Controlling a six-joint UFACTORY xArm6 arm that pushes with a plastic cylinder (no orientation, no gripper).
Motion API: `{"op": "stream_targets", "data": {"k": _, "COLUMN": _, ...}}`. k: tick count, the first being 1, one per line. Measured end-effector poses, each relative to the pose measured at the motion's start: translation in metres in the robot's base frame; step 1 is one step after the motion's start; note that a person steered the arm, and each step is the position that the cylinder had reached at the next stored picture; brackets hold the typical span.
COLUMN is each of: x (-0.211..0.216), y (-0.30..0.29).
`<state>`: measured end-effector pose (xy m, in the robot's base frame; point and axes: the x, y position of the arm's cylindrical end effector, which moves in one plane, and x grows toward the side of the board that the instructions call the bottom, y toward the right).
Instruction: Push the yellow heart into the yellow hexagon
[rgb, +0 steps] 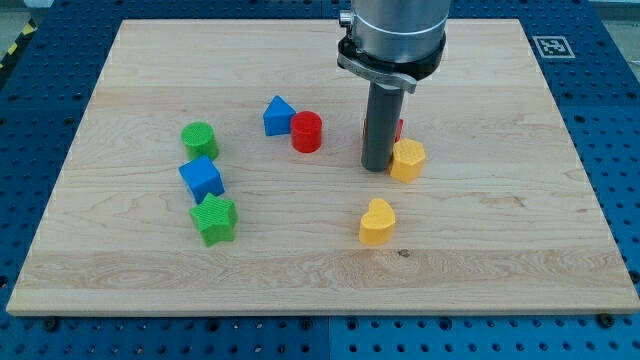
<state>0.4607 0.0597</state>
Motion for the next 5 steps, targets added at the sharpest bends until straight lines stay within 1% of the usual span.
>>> {"op": "stream_targets", "data": {"k": 1, "x": 0.004, "y": -0.005}}
{"op": "stream_targets", "data": {"k": 3, "x": 0.062, "y": -0.059}}
{"op": "stream_targets", "data": {"k": 4, "x": 0.082, "y": -0.048}}
{"op": "stream_targets", "data": {"k": 5, "x": 0.101, "y": -0.014}}
